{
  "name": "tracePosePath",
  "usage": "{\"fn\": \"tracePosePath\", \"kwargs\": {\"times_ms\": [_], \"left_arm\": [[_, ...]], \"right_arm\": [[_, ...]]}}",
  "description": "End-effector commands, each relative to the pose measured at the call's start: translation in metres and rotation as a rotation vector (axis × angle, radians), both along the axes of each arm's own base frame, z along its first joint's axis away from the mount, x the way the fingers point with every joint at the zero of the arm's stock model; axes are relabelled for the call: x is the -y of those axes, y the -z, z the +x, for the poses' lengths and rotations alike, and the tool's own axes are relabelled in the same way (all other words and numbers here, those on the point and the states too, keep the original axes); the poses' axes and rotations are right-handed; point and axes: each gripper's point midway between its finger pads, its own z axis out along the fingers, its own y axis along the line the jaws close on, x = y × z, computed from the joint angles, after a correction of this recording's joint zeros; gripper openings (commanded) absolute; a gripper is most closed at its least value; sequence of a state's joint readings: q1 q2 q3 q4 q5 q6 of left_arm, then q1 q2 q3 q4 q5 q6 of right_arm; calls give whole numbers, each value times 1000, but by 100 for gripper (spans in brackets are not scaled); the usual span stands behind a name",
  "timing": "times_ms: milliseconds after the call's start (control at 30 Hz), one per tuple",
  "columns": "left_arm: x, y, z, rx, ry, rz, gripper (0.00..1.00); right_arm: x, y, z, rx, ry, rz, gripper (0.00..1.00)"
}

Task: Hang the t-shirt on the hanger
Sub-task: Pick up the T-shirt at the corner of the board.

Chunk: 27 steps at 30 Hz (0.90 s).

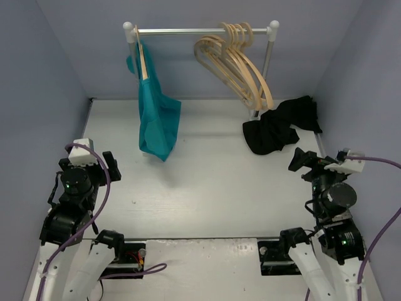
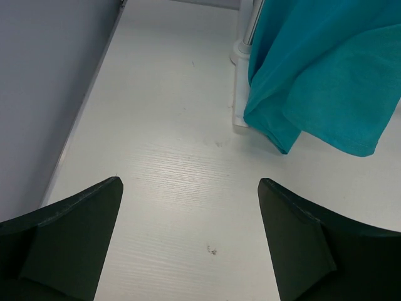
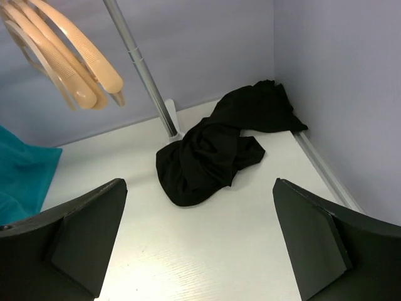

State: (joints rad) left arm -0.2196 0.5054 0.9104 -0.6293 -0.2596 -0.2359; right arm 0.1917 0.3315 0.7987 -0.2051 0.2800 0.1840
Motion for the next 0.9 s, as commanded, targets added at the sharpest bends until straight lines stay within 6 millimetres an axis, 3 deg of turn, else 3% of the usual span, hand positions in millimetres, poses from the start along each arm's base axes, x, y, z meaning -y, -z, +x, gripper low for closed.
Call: {"fn": "tracePosePath", "kwargs": {"times_ms": [0,167,300,433,500,733,800,867], "left_arm": [[4,-35,10,76,5,-22,85],[7,-41,14,82,12,-19,85],[8,-24,20,49,10,-8,85],[17,-9,23,29,50,-24,85],[18,-8,24,28,54,-12,85],[19,-2,23,9,65,4,85],[20,-1,23,6,68,6,85],[21,0,24,0,75,6,85]], "right_arm": [[2,-23,20,28,43,51,100],[3,-3,50,-57,120,142,100],[1,23,82,-140,180,202,100],[12,51,113,-214,273,210,99],[32,71,131,-269,324,222,97],[60,124,200,-343,256,303,89],[60,135,215,-364,222,304,88],[53,158,237,-408,147,322,87]]}}
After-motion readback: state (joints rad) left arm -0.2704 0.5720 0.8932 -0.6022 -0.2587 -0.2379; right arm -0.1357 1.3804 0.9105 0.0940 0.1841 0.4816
